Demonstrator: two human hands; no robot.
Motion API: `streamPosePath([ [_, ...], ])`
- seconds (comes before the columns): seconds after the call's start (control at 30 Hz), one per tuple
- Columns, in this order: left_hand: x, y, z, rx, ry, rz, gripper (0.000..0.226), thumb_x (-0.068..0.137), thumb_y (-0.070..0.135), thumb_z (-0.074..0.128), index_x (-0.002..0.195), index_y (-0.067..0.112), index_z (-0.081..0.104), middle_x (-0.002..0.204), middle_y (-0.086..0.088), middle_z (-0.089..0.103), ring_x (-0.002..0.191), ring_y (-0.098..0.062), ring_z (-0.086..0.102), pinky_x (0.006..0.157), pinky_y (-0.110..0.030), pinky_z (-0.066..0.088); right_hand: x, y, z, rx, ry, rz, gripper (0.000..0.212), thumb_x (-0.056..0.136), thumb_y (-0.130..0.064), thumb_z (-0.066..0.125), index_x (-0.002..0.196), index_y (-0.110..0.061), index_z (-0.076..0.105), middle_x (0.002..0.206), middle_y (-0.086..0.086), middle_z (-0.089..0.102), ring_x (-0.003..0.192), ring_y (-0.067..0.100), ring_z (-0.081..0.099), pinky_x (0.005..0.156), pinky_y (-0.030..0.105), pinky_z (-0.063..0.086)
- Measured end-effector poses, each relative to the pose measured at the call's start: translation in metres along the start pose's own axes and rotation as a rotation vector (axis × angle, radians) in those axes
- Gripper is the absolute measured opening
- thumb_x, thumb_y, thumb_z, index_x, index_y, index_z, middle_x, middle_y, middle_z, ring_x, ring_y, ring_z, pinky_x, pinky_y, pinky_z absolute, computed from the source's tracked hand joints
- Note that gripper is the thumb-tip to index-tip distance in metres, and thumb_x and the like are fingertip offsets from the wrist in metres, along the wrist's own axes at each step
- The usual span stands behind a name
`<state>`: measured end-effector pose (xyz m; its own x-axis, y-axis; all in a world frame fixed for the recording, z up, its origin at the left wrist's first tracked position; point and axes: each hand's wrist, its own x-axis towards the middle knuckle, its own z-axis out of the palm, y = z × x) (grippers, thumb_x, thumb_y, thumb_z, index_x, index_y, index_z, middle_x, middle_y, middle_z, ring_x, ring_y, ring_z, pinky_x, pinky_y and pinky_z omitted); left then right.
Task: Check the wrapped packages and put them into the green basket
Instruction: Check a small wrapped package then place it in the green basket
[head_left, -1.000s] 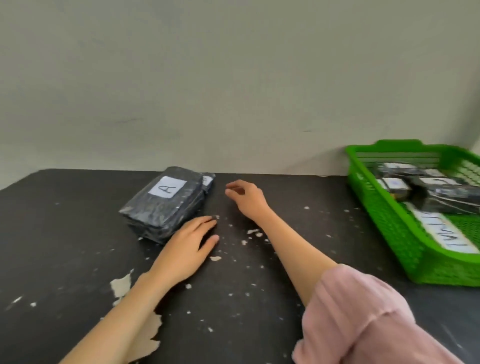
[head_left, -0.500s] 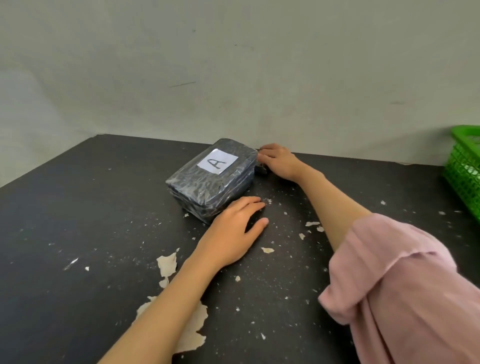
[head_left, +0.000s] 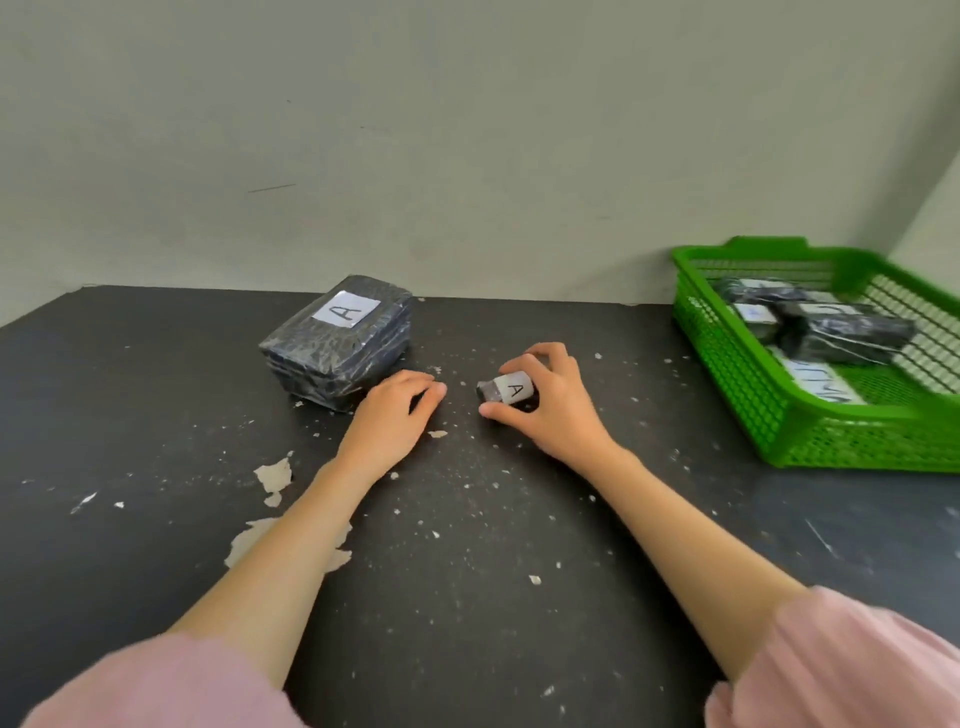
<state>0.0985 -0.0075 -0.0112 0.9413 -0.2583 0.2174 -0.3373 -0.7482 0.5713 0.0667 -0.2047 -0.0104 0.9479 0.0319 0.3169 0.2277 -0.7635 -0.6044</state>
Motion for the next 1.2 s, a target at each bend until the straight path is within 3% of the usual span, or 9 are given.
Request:
streamPosePath([
  [0.13,-0.026,0.036,0.01,-0.47,-0.076,-0.095,0.032,0.096,0.039,0.044,0.115,0.022,0.065,0.107,0.009,0.065,0.101,-0.003,0.057,0.086,-0.02,0.044,-0.03,-0.016,0.004,0.007,0.158,-0.014,0.053,0.07,-0.047,0.076,0.111,-0.017,0.06,0.124,0.003,0.037,0.114,0.015,0.034,0.089,0.021,0.035],
  [0.23,-0.04,0.049,0.012,-0.611,-0.06,-0.093,0.02,0.095,0.028,0.051,0.109,0.022,0.064,0.099,0.008,0.065,0.093,0.001,0.059,0.07,-0.004,0.044,-0.044,-0.025,0.003,0.088,0.159,0.004,0.054,0.069,-0.045,0.077,0.113,-0.02,0.06,0.121,-0.001,0.037,0.112,0.012,0.036,0.085,0.014,0.034],
  [0.33,-0.048,0.047,0.007,-0.709,0.026,-0.135,0.02,0.094,0.028,0.053,0.107,0.019,0.065,0.099,0.008,0.065,0.089,0.002,0.058,0.066,-0.002,0.041,-0.056,-0.028,-0.004,0.325,0.142,0.078,0.051,0.075,-0.037,0.076,0.12,-0.029,0.055,0.118,-0.006,0.043,0.103,0.009,0.051,0.079,0.007,0.039],
  [0.5,-0.061,0.049,0.004,-0.83,0.044,-0.102,0.018,0.094,0.028,0.053,0.106,0.017,0.062,0.095,0.004,0.07,0.079,-0.009,0.068,0.067,-0.005,0.045,-0.067,-0.029,-0.005,0.379,0.17,0.168,0.038,0.086,-0.022,0.066,0.122,-0.027,0.057,0.117,-0.003,0.059,0.083,0.011,0.063,0.078,0.031,0.056],
  [0.57,-0.065,0.049,0.002,-0.899,0.03,-0.101,0.017,0.094,0.022,0.054,0.106,0.014,0.063,0.096,0.001,0.07,0.076,-0.009,0.068,0.068,-0.01,0.048,-0.069,-0.03,-0.005,0.415,0.185,0.173,0.034,0.086,-0.02,0.066,0.119,-0.026,0.058,0.116,-0.003,0.06,0.083,0.014,0.064,0.075,0.033,0.057],
  [0.7,-0.07,0.048,-0.001,-0.855,-0.047,-0.032,0.019,0.092,0.018,0.057,0.109,0.024,0.064,0.098,0.002,0.071,0.085,-0.006,0.067,0.073,-0.009,0.047,-0.071,-0.038,-0.003,0.673,0.208,0.22,0.03,0.086,-0.02,0.065,0.113,-0.028,0.055,0.11,0.001,0.06,0.085,0.02,0.065,0.068,0.027,0.057],
  [0.83,-0.072,0.051,-0.005,-0.788,-0.141,0.01,0.03,0.087,0.018,0.064,0.115,0.03,0.062,0.099,0.011,0.07,0.091,0.006,0.064,0.075,-0.005,0.045,-0.066,-0.044,0.003,0.678,0.239,0.257,0.033,0.085,-0.023,0.066,0.114,-0.028,0.051,0.103,-0.006,0.056,0.087,0.012,0.058,0.069,0.027,0.053],
  [0.93,-0.072,0.049,-0.004,-0.766,-0.194,0.029,0.042,0.08,0.016,0.072,0.115,0.035,0.061,0.105,0.012,0.069,0.097,0.002,0.064,0.083,-0.01,0.047,-0.064,-0.042,0.003,0.727,0.258,0.284,0.033,0.081,-0.023,0.07,0.109,-0.028,0.053,0.104,-0.003,0.058,0.091,0.015,0.059,0.069,0.026,0.05],
  [1.2,-0.069,0.048,-0.002,-0.767,-0.163,0.04,0.043,0.077,0.006,0.073,0.113,0.027,0.062,0.095,0.003,0.073,0.084,-0.008,0.069,0.077,-0.012,0.049,-0.059,-0.042,0.006,0.76,0.261,0.318,0.032,0.08,-0.021,0.072,0.102,-0.029,0.05,0.107,0.0,0.057,0.091,0.018,0.061,0.066,0.026,0.053],
])
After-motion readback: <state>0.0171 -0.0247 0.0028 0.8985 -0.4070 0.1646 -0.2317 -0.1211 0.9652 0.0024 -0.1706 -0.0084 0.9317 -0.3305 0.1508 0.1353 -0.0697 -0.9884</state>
